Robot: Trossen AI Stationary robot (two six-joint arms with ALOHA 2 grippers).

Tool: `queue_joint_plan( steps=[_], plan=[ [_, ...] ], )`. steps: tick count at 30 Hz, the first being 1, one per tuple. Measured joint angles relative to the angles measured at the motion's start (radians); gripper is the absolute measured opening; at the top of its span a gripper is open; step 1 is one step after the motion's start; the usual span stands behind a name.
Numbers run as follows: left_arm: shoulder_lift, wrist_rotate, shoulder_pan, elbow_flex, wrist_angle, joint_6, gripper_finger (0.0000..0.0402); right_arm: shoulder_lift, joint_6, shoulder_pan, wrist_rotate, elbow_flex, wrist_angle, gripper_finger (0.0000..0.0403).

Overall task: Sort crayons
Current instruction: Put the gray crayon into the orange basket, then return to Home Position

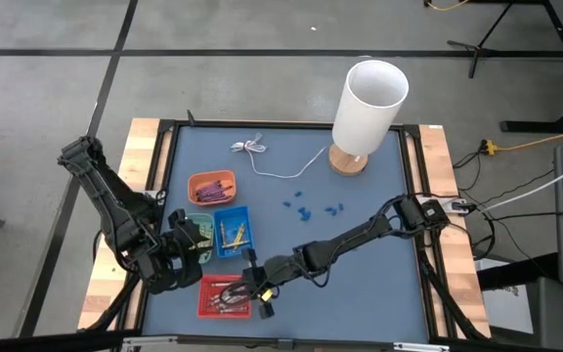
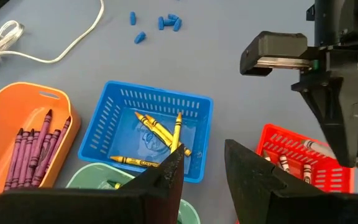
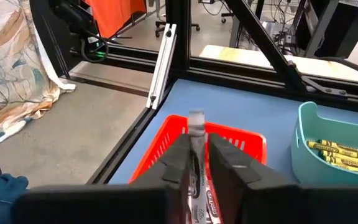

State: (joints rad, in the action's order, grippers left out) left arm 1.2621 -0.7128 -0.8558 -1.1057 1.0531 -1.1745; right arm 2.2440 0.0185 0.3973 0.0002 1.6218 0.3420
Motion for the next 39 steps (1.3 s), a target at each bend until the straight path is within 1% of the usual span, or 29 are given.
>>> queue_joint_plan(
  steps=[4,8,12,16,18,21,24,26,32,35,39],
  plan=[
    [0.0,0.0,0.0,0.0,0.0,0.0,0.0099,0.0,0.007,0.0,0.0,0.0,-0.002,0.0089],
    [0.0,-0.002,0.0,0.0,0.0,0.0,0.0099,0.0,0.008,0.0,0.0,0.0,-0.002,0.0112],
    [0.0,-0.032,0.0,0.0,-0.001,0.001,0.0099,-0.007,0.009,0.001,0.0,0.0,-0.004,0.0116],
    [0.0,-0.125,0.015,0.0,-0.007,0.015,0.0099,-0.035,0.01,0.001,-0.005,0.0,-0.04,0.0116],
    [0.0,-0.152,0.036,0.0,-0.027,0.061,0.0099,-0.063,0.011,0.001,-0.011,0.0,-0.088,0.0116],
    [0.0,-0.154,0.088,0.0,-0.094,0.202,0.0099,-0.109,0.011,0.002,-0.019,0.0,-0.161,0.0117],
    [0.0,-0.114,0.162,0.0,-0.19,0.382,0.0099,-0.156,0.011,0.002,-0.019,0.0,-0.247,0.0117],
    [-0.001,-0.066,0.218,0.0,-0.256,0.486,0.0099,-0.196,0.011,0.002,-0.019,0.0,-0.319,0.0117],
    [-0.008,0.147,0.381,0.0,-0.47,0.796,0.0099,-0.334,0.01,0.002,-0.019,0.001,-0.534,0.0117],
    [-0.032,0.26,0.464,0.001,-0.56,0.906,0.0099,-0.42,-0.003,0.002,-0.016,0.0,-0.644,0.0117],
    [-0.084,0.366,0.565,0.001,-0.604,1.009,0.0099,-0.549,-0.022,0.002,-0.008,0.0,-0.793,0.0117]
  ],
)
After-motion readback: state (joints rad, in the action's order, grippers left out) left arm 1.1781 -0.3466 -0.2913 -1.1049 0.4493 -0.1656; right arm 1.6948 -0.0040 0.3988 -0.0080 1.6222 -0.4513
